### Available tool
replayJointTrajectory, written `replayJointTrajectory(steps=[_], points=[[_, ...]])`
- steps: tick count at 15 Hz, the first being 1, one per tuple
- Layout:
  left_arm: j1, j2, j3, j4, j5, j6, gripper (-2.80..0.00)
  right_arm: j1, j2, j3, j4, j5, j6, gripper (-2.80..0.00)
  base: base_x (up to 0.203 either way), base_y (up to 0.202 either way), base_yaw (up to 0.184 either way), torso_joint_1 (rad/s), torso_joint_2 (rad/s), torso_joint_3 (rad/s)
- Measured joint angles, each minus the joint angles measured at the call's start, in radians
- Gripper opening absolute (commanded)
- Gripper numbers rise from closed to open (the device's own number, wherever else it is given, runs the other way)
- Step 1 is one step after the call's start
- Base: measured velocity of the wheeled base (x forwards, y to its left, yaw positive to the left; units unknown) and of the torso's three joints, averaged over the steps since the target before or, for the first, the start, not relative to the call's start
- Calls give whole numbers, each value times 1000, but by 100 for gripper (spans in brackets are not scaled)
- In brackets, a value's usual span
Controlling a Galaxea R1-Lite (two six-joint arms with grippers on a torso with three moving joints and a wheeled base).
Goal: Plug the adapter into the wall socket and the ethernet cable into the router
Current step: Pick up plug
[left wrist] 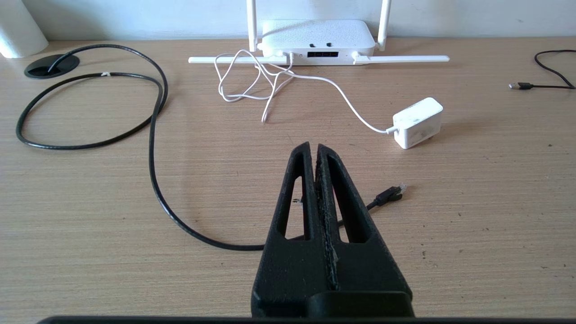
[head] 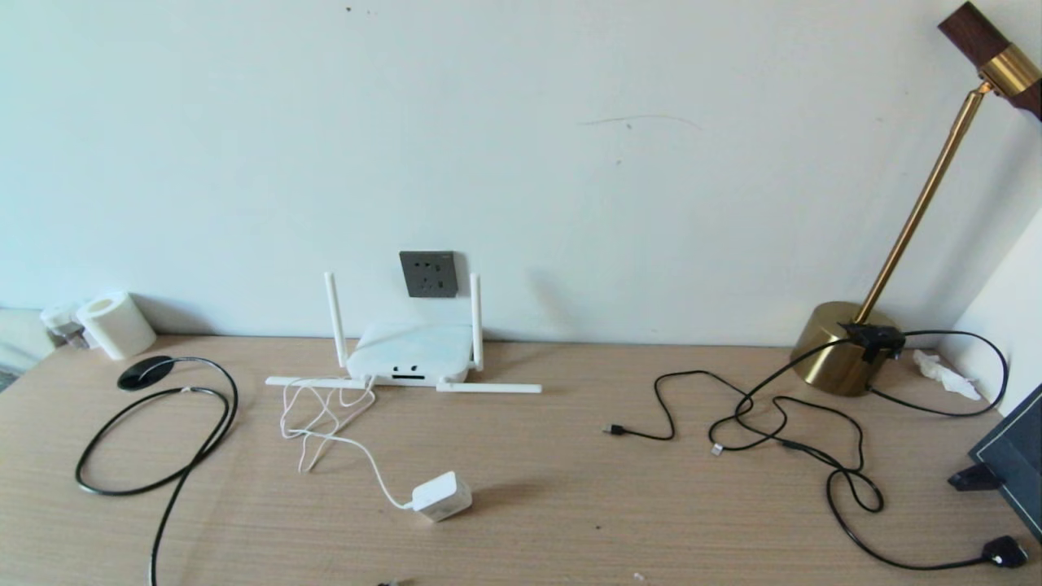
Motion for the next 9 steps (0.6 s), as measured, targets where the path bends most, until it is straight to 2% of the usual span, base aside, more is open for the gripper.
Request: replayJointTrajectory(steps=[3,9], points=[[0,0,0,0,0,0,-280,0,0,0,-3,-8,58,0,0,0,0,0,0,0],[0,0,0,0,0,0,-280,0,0,0,-1,-6,3,0,0,0,0,0,0,0]])
